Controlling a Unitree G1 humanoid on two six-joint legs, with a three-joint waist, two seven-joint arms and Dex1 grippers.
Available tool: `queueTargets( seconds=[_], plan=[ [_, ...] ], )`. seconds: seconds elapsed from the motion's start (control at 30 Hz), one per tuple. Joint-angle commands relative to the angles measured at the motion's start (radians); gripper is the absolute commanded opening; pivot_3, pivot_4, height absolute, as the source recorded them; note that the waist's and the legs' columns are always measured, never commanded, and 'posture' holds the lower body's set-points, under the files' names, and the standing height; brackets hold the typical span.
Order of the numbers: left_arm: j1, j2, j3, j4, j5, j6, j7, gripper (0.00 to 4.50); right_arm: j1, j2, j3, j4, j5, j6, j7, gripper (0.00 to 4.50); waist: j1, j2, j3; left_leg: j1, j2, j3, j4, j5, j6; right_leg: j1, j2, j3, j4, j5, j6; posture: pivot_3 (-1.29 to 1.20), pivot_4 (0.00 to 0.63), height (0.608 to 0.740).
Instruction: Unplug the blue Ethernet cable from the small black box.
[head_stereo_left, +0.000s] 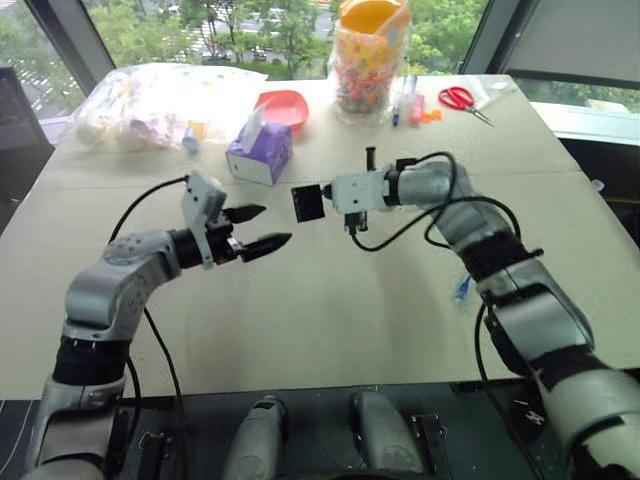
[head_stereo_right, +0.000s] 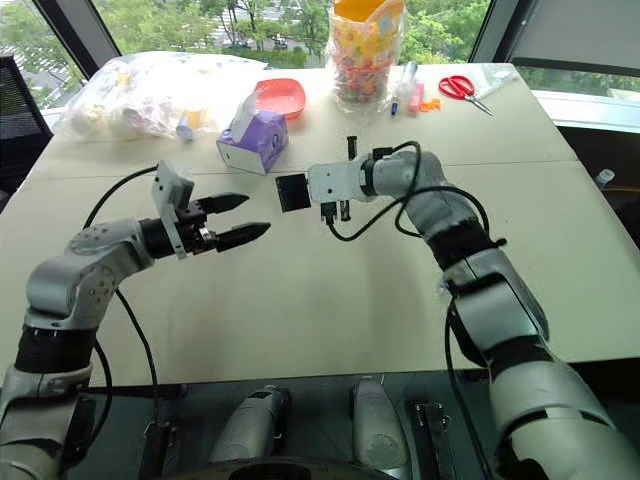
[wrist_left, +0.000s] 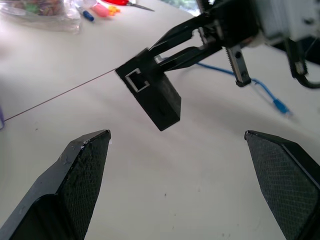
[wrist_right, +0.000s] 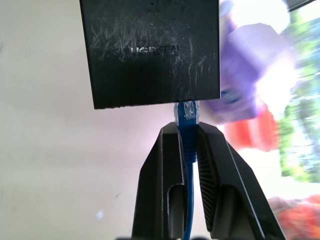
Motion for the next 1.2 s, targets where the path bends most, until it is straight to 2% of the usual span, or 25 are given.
queueTargets(
  seconds=[0.03, 0.13, 0.27, 0.33, 0.4, 0.57, 0.6, 0.77, 0.87, 0.97, 1.0, 1.03, 1.1, 1.2],
  plan=[
    [-0.067, -0.012, 0.016, 0.035, -0.041, 0.030, -0.028, 4.50, 0.043, -0.010, -0.038, -0.233, -0.018, 0.034, -0.054, 0.02, -0.007, 0.000, 0.000, 0.000, 0.000, 0.000, 0.000, 0.000, 0.000, 0.000, 0.000, 0.000, 0.000, 0.000, 0.000, 0.00, 0.150, 0.740],
    [-0.141, -0.038, 0.021, 0.100, -0.074, 0.074, -0.047, 4.50, 0.101, -0.004, -0.039, -0.353, -0.024, 0.108, -0.053, 0.02, -0.007, 0.000, 0.000, 0.001, 0.000, 0.000, 0.000, 0.000, 0.000, 0.000, 0.000, 0.000, 0.001, 0.000, 0.000, 0.00, 0.150, 0.740],
    [-0.178, -0.049, 0.025, 0.131, -0.091, 0.099, -0.067, 4.50, 0.118, -0.010, -0.035, -0.408, -0.042, 0.149, -0.058, 0.02, -0.007, 0.000, 0.000, 0.001, 0.000, 0.000, 0.003, 0.000, 0.000, 0.002, 0.000, 0.000, 0.001, 0.000, 0.000, 0.00, 0.150, 0.740],
    [-0.182, -0.049, 0.028, 0.139, -0.088, 0.096, -0.070, 3.95, 0.120, -0.014, -0.034, -0.421, -0.047, 0.160, -0.057, 0.00, -0.007, 0.000, 0.000, 0.001, 0.000, 0.000, 0.002, 0.000, 0.000, 0.002, 0.000, 0.000, 0.001, 0.000, 0.000, 0.00, 0.150, 0.740],
    [-0.183, -0.049, 0.031, 0.143, -0.090, 0.097, -0.075, 3.16, 0.120, -0.016, -0.031, -0.428, -0.048, 0.169, -0.056, 0.00, -0.007, 0.000, 0.000, 0.001, 0.000, 0.000, 0.002, 0.000, 0.000, 0.002, 0.000, 0.000, 0.001, 0.000, 0.000, 0.00, 0.150, 0.740],
    [-0.165, -0.034, 0.035, 0.105, -0.098, 0.112, -0.079, 0.78, 0.110, -0.025, -0.027, -0.418, -0.056, 0.170, -0.064, 0.00, -0.005, 0.000, 0.000, 0.001, 0.000, 0.000, 0.002, 0.000, 0.000, 0.002, 0.000, 0.000, 0.001, 0.000, 0.000, 0.00, 0.150, 0.740],
    [-0.163, -0.029, 0.037, 0.101, -0.102, 0.116, -0.079, 0.50, 0.107, -0.025, -0.026, -0.413, -0.058, 0.168, -0.066, 0.00, -0.005, 0.000, 0.000, 0.001, 0.000, 0.000, 0.002, 0.000, 0.000, 0.002, 0.000, 0.000, 0.001, 0.000, 0.000, 0.00, 0.150, 0.740],
    [-0.157, -0.010, 0.027, 0.090, -0.088, 0.115, -0.082, 0.51, 0.098, -0.021, -0.030, -0.406, -0.035, 0.178, -0.051, 0.00, -0.005, 0.000, 0.000, 0.001, 0.000, 0.000, 0.002, 0.000, 0.000, 0.002, 0.000, 0.000, 0.001, 0.000, 0.000, 0.00, 0.150, 0.740],
    [-0.149, 0.022, 0.004, 0.084, -0.074, 0.099, -0.131, 0.51, 0.113, -0.004, -0.075, -0.439, 0.143, 0.334, 0.082, 1.30, -0.006, 0.000, 0.000, 0.001, 0.000, 0.000, 0.002, 0.000, 0.000, 0.002, 0.000, 0.000, 0.001, 0.000, 0.000, 0.00, 0.150, 0.740],
    [-0.138, 0.081, -0.026, 0.073, -0.051, 0.062, -0.221, 0.51, 0.115, -0.040, -0.113, -0.493, 0.309, 0.591, 0.250, 2.78, -0.006, 0.000, 0.000, 0.001, 0.000, 0.000, 0.002, 0.000, 0.000, 0.002, 0.000, 0.000, 0.001, 0.000, 0.000, 0.00, 0.150, 0.740],
    [-0.137, 0.096, -0.030, 0.070, -0.053, 0.057, -0.252, 0.51, 0.108, -0.054, -0.122, -0.493, 0.339, 0.646, 0.279, 3.46, -0.005, 0.000, 0.000, 0.001, 0.000, 0.000, 0.002, 0.000, 0.000, 0.002, 0.000, 0.000, 0.001, 0.000, 0.000, 0.00, 0.150, 0.740],
    [-0.137, 0.112, -0.033, 0.066, -0.059, 0.051, -0.288, 0.51, 0.100, -0.069, -0.131, -0.492, 0.377, 0.716, 0.313, 3.86, -0.004, 0.000, 0.000, 0.001, 0.000, 0.000, 0.002, 0.000, 0.000, 0.002, 0.000, 0.000, 0.001, 0.000, 0.000, 0.00, 0.150, 0.740],
    [-0.138, 0.129, -0.036, 0.061, -0.066, 0.038, -0.339, 0.51, 0.088, -0.095, -0.139, -0.505, 0.451, 0.853, 0.369, 3.86, 0.000, 0.000, 0.000, 0.001, 0.000, 0.000, 0.002, 0.000, 0.000, 0.002, 0.000, 0.000, 0.001, 0.000, 0.000, 0.00, 0.150, 0.740],
    [-0.140, 0.155, -0.040, 0.034, -0.085, 0.016, -0.441, 0.51, 0.013, -0.075, -0.230, -0.495, 0.729, 1.314, 0.448, 3.86, 0.000, 0.000, 0.000, 0.001, 0.000, 0.000, 0.002, 0.000, 0.000, 0.002, 0.000, 0.000, 0.000, 0.000, 0.000, 0.00, 0.150, 0.740]
  ],
)
